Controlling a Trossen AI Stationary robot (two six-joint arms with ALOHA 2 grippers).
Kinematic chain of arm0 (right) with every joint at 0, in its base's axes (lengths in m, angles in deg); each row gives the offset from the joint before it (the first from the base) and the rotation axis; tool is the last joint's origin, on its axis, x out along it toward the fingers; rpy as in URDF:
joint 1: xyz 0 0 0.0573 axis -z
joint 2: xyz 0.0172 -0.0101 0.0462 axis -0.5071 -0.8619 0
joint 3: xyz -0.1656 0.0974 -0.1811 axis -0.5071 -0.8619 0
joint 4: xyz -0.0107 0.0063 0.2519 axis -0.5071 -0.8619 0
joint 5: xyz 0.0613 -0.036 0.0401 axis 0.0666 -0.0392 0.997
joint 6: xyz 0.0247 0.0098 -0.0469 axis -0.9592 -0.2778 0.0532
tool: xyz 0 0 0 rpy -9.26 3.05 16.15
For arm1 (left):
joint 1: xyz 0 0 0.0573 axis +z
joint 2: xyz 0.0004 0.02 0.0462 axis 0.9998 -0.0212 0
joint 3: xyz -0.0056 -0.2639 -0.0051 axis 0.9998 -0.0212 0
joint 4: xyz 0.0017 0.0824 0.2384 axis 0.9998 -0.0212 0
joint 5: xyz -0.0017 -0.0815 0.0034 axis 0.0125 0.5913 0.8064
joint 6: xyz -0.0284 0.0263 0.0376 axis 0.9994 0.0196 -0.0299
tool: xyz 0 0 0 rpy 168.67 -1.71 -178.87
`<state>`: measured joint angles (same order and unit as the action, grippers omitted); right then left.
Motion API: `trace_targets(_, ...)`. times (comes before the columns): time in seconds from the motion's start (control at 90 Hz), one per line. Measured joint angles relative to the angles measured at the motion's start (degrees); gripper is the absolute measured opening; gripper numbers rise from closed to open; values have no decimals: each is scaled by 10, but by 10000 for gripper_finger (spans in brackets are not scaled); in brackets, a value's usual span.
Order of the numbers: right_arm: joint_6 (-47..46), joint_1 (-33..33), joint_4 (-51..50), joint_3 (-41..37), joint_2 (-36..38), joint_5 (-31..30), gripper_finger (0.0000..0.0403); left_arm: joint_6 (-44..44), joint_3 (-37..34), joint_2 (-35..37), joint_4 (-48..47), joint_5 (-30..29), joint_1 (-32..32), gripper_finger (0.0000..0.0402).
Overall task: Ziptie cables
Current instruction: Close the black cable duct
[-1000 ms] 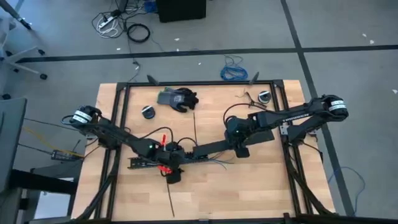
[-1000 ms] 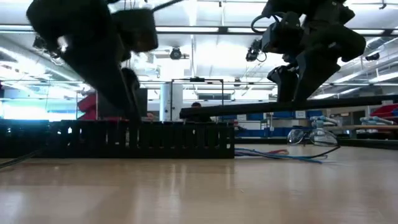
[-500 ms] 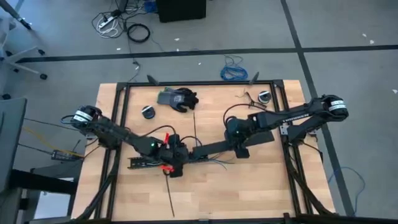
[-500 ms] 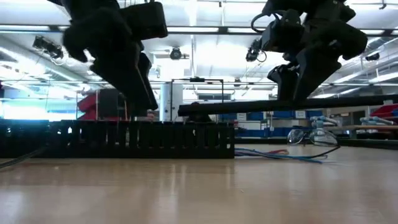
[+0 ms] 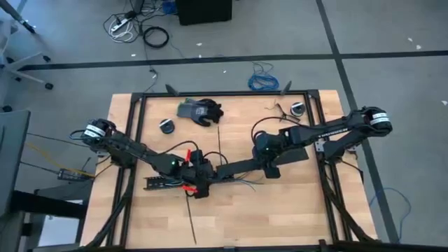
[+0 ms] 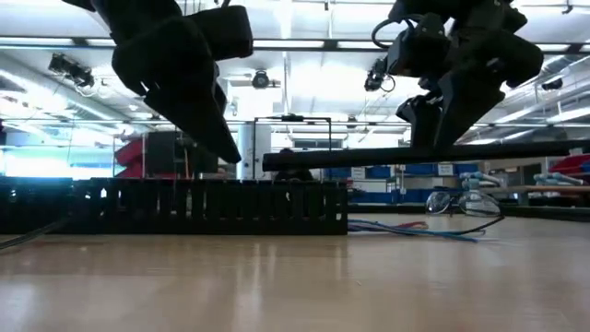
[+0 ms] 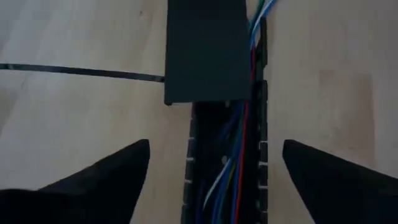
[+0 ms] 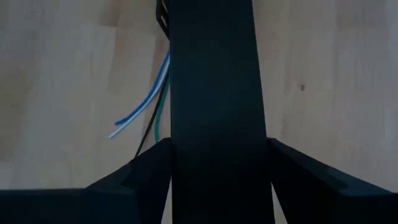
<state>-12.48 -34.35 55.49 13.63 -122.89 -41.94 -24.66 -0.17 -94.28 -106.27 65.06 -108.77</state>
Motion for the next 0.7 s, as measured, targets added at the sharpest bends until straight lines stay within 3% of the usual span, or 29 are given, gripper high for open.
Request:
trace_targets(0.344, -33, -25, 22, 0, 0, -22, 236, 28, -26, 0, 7, -3, 0, 379)
trace_targets(0.5, -43, -32, 20, 0, 0, -38, 236, 33, -26, 0, 18, 32, 0, 379)
trace_targets(0.7, -63, -32, 26, -13, 0, -42, 237, 23, -26, -1, 22, 34, 0, 379)
